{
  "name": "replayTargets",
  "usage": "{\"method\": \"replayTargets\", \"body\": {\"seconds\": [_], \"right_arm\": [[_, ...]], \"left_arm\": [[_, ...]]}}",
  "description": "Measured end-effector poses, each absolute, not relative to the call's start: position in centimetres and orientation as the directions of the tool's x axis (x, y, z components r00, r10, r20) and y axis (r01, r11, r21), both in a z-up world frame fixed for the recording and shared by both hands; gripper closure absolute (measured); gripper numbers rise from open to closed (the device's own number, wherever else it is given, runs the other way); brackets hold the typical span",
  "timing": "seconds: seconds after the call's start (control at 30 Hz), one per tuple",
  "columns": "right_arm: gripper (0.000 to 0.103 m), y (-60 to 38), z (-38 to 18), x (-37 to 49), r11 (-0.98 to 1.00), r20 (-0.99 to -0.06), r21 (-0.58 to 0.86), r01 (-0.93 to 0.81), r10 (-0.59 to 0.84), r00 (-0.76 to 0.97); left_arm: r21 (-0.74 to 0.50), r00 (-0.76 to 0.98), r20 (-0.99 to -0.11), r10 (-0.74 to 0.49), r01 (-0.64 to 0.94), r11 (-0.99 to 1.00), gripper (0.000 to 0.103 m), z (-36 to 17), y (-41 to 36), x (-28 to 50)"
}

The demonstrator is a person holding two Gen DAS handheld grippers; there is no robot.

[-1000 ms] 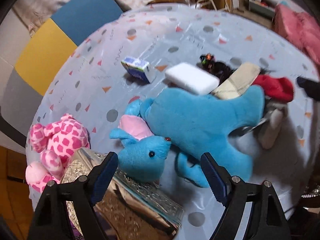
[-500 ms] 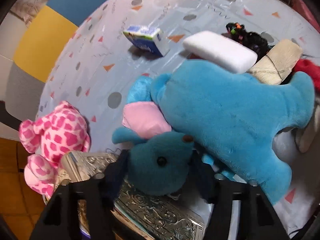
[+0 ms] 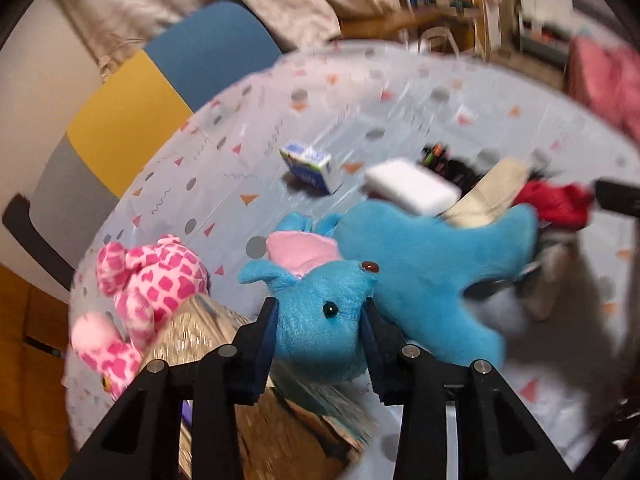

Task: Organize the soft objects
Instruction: 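Lift the blue plush dog with the left tool while the right tool grasps the soap box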

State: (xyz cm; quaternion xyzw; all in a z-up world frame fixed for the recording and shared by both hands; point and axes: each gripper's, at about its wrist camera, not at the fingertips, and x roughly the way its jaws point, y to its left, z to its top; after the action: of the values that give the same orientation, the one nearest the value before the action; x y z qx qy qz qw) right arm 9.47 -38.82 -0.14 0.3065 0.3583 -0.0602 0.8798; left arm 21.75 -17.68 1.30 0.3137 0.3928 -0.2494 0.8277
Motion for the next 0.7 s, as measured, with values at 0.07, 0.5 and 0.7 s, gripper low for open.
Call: {"method": "replayTargets", "body": {"seconds": [0.07,0.5,0.7], "right_arm": [[0.017,-38.7,-0.1,9.5,0.808,-0.671,0.489,0.328,0.109,0.734],[0.017,-38.6,-0.3,9.4,0.811,-0.694,0.459,0.364,0.071,0.716],[0.017,-38.0,-0.5,9.7,0.833,-0.717,0.412,0.369,0.046,0.696]], "left_arm": [[0.268,0.562,-0.796,-0.225,0.66,0.701,0.063,2.4,-16.8,20.3],[-0.092,0.486,-0.749,-0.45,0.596,0.797,0.062,1.1,-9.4,7.6],[-0.127,0.458,-0.803,-0.383,0.496,0.859,0.046,-3.2,-6.1,5.3]]}}
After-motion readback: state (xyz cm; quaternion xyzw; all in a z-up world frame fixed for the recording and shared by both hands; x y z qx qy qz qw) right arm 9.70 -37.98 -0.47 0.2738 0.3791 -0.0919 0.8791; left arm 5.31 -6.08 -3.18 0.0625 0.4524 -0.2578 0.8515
